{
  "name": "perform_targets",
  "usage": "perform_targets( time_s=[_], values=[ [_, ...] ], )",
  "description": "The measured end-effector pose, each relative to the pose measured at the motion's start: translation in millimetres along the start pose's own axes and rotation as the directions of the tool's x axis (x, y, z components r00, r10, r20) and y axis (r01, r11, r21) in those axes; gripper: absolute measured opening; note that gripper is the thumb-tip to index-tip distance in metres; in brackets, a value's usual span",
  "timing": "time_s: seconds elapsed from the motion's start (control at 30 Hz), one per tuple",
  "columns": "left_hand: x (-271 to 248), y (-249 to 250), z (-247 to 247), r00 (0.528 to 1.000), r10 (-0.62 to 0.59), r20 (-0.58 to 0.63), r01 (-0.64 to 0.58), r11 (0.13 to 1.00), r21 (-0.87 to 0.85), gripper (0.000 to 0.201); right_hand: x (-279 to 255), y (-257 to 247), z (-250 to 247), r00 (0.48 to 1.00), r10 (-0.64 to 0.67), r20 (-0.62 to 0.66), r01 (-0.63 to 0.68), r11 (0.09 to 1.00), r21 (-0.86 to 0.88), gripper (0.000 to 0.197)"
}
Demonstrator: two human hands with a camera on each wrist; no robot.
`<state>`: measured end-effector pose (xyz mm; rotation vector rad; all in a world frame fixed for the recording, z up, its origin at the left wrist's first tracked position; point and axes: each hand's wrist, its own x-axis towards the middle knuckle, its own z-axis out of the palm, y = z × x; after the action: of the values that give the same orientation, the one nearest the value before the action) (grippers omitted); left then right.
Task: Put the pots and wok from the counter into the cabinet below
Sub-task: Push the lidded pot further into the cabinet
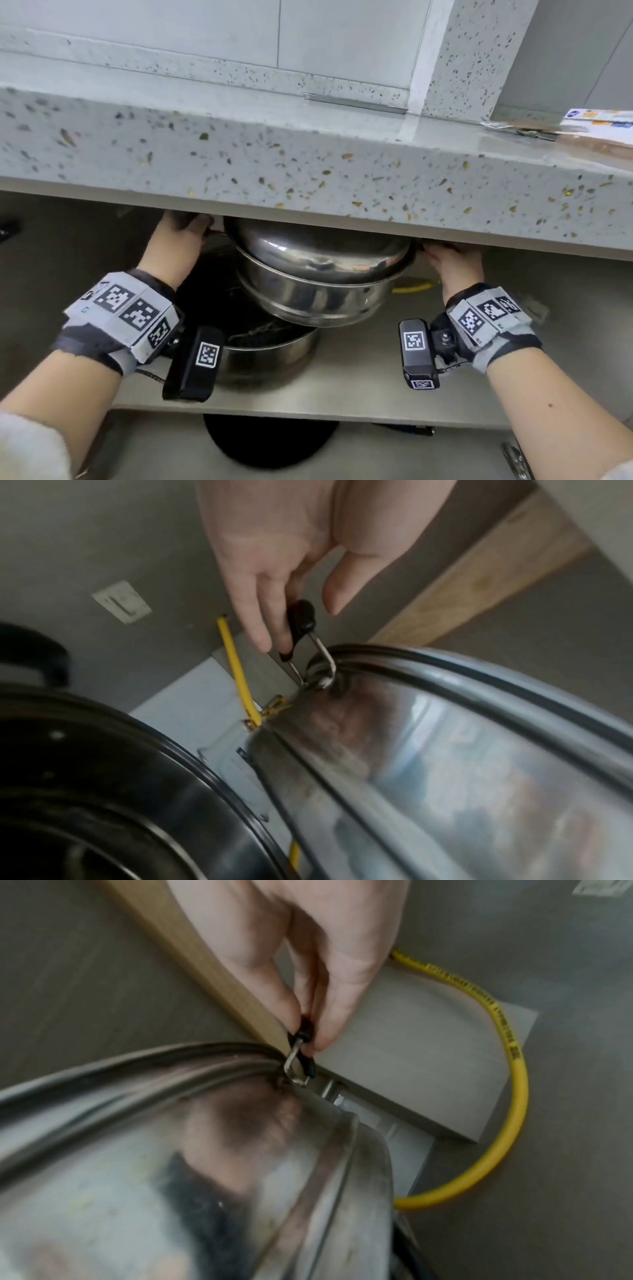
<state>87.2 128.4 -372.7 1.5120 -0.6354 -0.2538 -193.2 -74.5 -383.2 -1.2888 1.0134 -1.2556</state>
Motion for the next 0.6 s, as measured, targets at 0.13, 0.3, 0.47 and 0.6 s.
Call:
perform_targets(
  time_s=[0.13, 0.3, 0.47, 0.6],
  values=[
    [4.4, -14.7, -35.7, 0.998, -0.009, -0.058, 0.006, 0.999, -0.052, 0.03, -18.1, 11.1, 40.9, 0.998, -0.055, 0.013, 0.056, 0.996, -0.065, 0.03],
    [10.6, -34.1, -61.7, 0.994, -0.013, -0.111, 0.003, 0.996, -0.092, 0.038, -33.8, 31.1, 72.4, 0.995, -0.08, 0.056, 0.082, 0.996, -0.029, 0.034],
    [13.2, -52.0, -68.7, 0.995, -0.049, -0.088, 0.035, 0.988, -0.153, 0.036, -39.4, 48.4, 83.2, 0.998, -0.049, 0.042, 0.052, 0.996, -0.071, 0.021],
    [19.0, -63.3, -66.8, 0.994, -0.07, -0.085, 0.054, 0.982, -0.18, 0.036, -37.3, 54.0, 87.3, 0.999, -0.045, 0.022, 0.046, 0.996, -0.078, 0.025]
  ],
)
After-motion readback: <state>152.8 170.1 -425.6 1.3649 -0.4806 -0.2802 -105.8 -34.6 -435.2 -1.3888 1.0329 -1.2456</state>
